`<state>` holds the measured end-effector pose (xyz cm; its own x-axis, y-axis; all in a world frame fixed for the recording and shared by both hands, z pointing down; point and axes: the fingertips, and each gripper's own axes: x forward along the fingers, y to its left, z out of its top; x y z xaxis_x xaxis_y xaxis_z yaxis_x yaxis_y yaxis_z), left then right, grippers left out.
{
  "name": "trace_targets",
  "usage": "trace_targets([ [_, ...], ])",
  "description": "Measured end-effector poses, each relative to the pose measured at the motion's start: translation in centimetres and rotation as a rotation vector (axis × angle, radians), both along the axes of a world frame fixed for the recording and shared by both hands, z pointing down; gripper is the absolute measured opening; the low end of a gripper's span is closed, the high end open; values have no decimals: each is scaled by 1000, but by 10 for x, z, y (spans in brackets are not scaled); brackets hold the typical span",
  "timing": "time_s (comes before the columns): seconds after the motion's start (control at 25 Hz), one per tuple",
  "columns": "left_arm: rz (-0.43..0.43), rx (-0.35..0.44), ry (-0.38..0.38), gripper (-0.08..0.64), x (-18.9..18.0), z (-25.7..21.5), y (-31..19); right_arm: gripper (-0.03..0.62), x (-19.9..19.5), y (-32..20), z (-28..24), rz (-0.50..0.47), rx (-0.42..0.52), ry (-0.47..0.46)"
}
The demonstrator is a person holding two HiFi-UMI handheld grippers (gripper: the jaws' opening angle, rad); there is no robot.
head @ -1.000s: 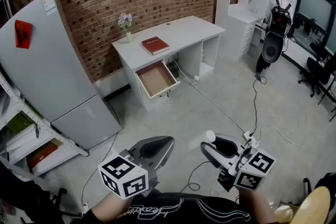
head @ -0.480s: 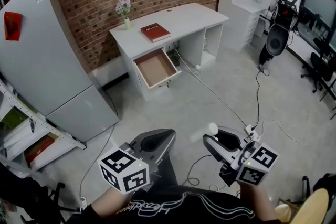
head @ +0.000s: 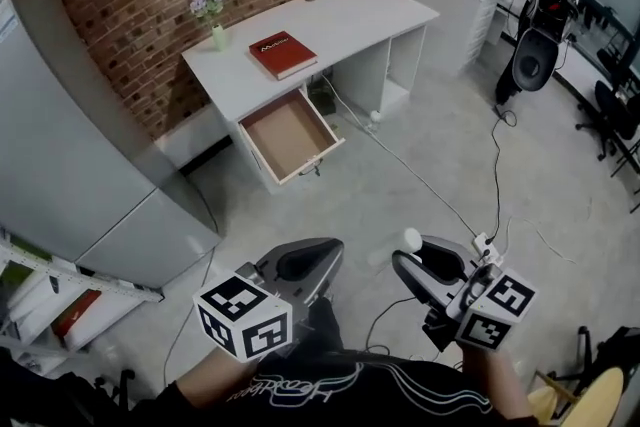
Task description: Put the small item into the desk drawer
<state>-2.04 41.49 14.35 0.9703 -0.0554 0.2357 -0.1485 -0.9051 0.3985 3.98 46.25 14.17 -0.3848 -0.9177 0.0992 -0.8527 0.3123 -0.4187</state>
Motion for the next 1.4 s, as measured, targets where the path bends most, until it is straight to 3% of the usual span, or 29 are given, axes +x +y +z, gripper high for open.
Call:
trace_targets([
  [0.36,-1,-53,-78,21,48,33,-198,132,54,-195,24,25,-75,3],
  [0.6,-25,-102,-106,21,54,62,-289,130,66,-294,42,6,-129,11],
  [1.04,-182,-177,-138,23,48,114,-377,130,85,-400,94,-50,-203,179],
  [1.4,-236,-180,-179,21,46,145,-408,131,88,-457,140,-113,-278,213],
])
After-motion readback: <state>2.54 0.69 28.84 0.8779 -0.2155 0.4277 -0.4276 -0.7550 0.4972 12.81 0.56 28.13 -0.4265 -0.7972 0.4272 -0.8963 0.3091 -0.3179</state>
